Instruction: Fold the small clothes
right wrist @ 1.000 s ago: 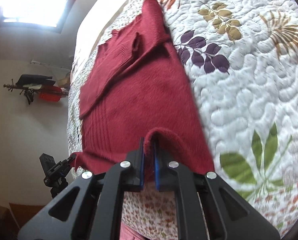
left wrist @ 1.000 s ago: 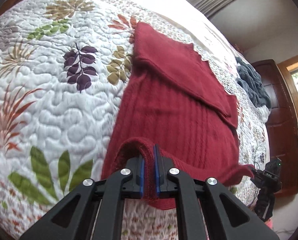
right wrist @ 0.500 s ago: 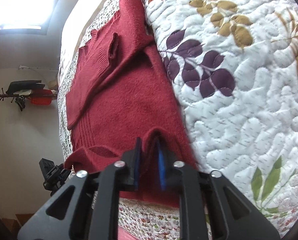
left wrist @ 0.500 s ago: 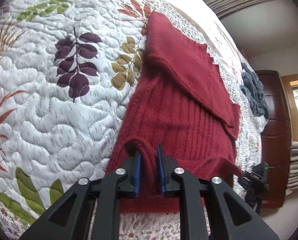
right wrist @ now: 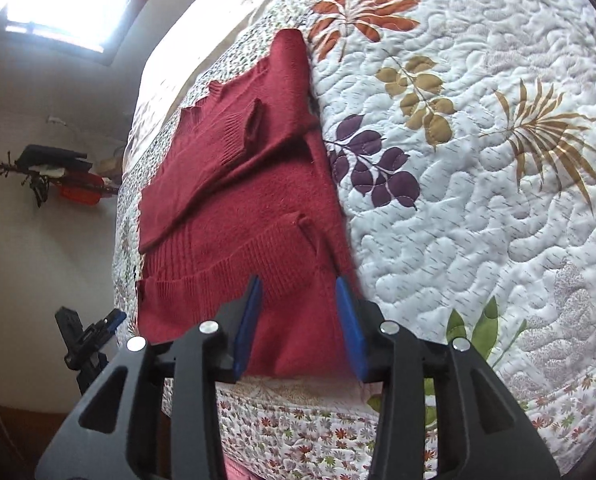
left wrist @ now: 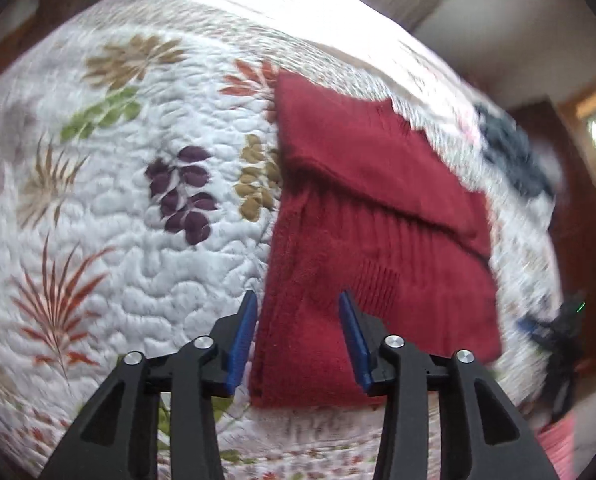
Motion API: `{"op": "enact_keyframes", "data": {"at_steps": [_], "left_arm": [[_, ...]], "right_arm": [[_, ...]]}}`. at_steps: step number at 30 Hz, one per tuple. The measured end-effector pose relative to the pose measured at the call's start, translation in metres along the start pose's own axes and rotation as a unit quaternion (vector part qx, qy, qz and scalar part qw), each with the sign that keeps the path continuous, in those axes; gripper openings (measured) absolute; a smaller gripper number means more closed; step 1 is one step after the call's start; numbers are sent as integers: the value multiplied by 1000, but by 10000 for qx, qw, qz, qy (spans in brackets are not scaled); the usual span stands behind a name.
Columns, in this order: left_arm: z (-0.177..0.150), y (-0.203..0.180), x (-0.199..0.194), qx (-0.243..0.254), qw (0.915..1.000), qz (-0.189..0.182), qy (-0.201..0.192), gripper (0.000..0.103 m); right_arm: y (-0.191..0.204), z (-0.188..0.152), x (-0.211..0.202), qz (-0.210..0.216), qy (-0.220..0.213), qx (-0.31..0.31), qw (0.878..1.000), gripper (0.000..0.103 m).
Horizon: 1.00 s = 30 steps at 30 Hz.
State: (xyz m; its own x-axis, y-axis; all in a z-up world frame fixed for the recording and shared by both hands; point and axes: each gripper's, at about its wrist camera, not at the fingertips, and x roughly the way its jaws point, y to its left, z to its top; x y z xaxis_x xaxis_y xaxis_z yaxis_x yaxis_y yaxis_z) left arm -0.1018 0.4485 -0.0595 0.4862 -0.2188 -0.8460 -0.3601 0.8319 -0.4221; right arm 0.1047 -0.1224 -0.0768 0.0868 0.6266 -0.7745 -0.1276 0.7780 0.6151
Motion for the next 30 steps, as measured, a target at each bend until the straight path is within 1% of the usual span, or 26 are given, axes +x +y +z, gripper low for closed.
{"op": "enact_keyframes", "data": {"at_steps": [3, 5, 6, 9, 10, 12, 14, 15, 17, 18, 19, 21, 22, 24, 26, 27, 28, 30], "left_arm": [[2, -20, 17, 527, 9982, 246, 134, 49], [4, -30, 31, 773, 9957, 452, 233, 49], [5, -32, 36, 831, 9948, 515, 274, 49], [10, -36, 52, 931, 9926, 674, 383, 49], [11, -37, 56, 964, 9921, 702, 396, 49], [13, -40, 61, 1018, 9914, 733, 373, 47], [14, -42, 63, 1120, 9901, 775, 325, 32], [14, -43, 64, 1158, 9894, 815, 310, 21], [13, -44, 64, 1236, 9883, 862, 241, 15], [13, -44, 64, 1245, 9883, 855, 206, 10], [11, -43, 62, 1241, 9886, 834, 173, 9], [10, -43, 58, 1241, 9892, 772, 96, 9], [9, -42, 57, 1243, 9895, 731, 92, 10], [8, -39, 61, 1250, 9893, 719, 209, 12], [8, -38, 68, 1304, 9879, 791, 294, 18], [9, -37, 71, 1319, 9873, 827, 319, 26], [9, -37, 75, 1313, 9870, 853, 358, 30], [9, -36, 81, 1263, 9880, 803, 390, 31]], "right_arm": [[9, 0, 4, -127, 2, -167, 9998, 40], [19, -1, 10, -256, 42, -382, 9989, 41], [24, -1, 12, -306, 58, -456, 9985, 42], [37, -3, 22, -629, 118, -844, 9944, 47], [43, -4, 26, -799, 136, -1022, 9915, 48], [49, -5, 32, -986, 158, -1225, 9874, 48], [52, -4, 39, -1031, 194, -1352, 9853, 48], [53, -4, 40, -1039, 194, -1404, 9844, 48], [55, -3, 43, -1100, 171, -1524, 9820, 49], [55, -3, 44, -1126, 162, -1574, 9810, 49], [55, -2, 44, -1163, 158, -1642, 9794, 49], [54, -2, 45, -1204, 158, -1766, 9768, 50], [54, -2, 45, -1234, 155, -1869, 9745, 54], [56, -2, 46, -1328, 144, -2043, 9697, 59], [57, -1, 50, -1416, 177, -2235, 9642, 60], [57, 0, 52, -1428, 201, -2281, 9629, 60], [58, 0, 55, -1433, 213, -2298, 9624, 60], [56, 4, 62, -1453, 287, -2320, 9614, 60]]}}
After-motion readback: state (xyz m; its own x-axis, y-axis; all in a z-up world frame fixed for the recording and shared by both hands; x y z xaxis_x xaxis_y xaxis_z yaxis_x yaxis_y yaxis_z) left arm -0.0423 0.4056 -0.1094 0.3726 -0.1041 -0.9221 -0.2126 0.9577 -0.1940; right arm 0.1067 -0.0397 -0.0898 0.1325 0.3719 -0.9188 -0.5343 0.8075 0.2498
